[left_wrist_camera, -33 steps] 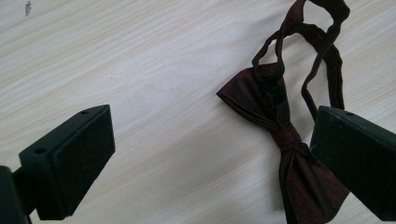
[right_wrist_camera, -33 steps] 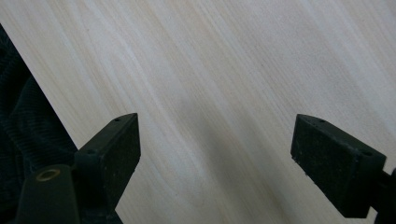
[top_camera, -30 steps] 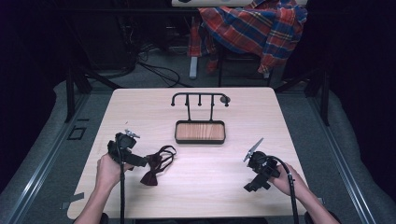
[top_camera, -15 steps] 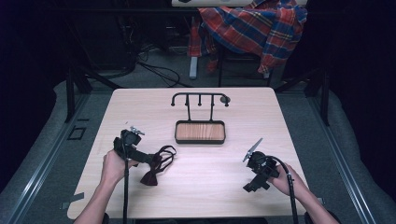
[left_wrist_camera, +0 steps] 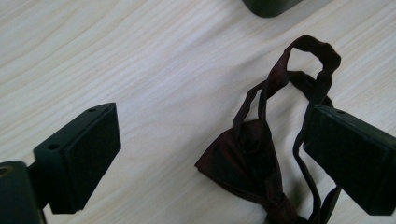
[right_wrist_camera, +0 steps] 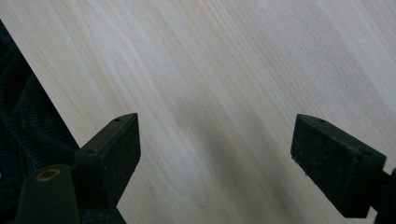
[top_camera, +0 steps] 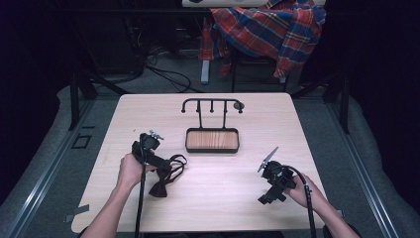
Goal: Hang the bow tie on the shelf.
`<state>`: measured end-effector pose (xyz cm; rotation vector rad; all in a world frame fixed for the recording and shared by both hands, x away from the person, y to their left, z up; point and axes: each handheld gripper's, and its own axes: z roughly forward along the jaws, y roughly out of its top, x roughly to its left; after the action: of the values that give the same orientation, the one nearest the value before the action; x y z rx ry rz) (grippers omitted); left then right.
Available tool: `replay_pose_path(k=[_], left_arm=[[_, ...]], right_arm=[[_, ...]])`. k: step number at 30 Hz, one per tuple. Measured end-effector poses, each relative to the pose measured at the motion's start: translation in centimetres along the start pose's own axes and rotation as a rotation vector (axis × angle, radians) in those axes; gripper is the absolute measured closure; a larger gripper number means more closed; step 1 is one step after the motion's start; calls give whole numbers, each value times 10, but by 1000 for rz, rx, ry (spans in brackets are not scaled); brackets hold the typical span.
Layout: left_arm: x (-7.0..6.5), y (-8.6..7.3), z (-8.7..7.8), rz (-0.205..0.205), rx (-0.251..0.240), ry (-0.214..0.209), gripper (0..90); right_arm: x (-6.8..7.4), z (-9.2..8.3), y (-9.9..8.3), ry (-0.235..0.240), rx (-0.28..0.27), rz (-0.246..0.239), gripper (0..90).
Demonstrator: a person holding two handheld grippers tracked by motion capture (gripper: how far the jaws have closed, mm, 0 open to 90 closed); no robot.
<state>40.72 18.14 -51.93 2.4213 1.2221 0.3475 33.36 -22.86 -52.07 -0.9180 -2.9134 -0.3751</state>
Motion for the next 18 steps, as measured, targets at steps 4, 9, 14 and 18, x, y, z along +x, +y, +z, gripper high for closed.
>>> replay_pose_path(k=[4,9,14,18], left_arm=[[-3,5,4,19,2,-6,95],[-8,9,9,56,3,-20,181],[-11,14,13,83,7,-27,300],[-14,17,17,107,20,-37,368]], right_arm=[[1,2,-1,19,-25,21,158],[0,1,0,9,-6,10,158],[1,2,-1,13,-13,16,158],[1,1,-1,13,-12,15,159]])
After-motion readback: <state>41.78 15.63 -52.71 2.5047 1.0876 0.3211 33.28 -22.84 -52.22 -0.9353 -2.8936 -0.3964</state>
